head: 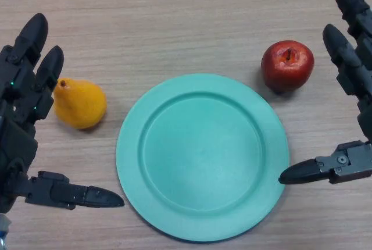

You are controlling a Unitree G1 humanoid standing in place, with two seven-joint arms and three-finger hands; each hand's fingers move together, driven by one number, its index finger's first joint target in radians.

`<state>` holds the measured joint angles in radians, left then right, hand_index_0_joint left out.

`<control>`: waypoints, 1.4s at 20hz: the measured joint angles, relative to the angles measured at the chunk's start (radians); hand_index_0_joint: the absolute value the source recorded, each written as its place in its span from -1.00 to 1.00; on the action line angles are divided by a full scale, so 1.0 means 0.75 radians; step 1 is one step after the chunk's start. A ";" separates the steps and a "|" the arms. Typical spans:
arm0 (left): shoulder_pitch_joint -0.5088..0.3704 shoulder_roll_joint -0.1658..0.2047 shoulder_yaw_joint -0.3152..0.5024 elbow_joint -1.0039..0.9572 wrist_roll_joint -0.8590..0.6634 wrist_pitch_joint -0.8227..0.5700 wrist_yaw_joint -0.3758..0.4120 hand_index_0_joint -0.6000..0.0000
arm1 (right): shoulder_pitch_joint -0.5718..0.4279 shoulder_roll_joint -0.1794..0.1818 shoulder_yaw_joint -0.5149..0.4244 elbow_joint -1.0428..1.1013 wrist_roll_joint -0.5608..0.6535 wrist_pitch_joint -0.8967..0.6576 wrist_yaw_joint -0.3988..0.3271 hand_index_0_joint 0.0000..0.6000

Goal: Pick up the red apple and place it on the plate

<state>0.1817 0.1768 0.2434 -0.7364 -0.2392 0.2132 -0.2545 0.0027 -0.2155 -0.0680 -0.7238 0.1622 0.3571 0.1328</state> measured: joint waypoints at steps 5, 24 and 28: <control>0.017 -0.002 -0.003 0.000 0.000 -0.036 -0.001 1.00 | -0.089 -0.015 0.001 0.096 0.000 0.000 -0.021 -1.00; 0.027 -0.005 0.000 0.001 -0.001 -0.058 0.001 1.00 | -0.707 -0.069 0.059 1.421 -0.318 -0.435 -0.101 -1.00; 0.041 -0.005 0.002 0.002 -0.001 -0.059 0.001 1.00 | -0.753 -0.044 0.059 1.557 -0.314 -0.450 -0.163 -0.16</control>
<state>0.2127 0.1733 0.2450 -0.7345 -0.2399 0.1692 -0.2540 -0.5619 -0.2481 -0.0238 0.4440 -0.0731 0.0199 0.0106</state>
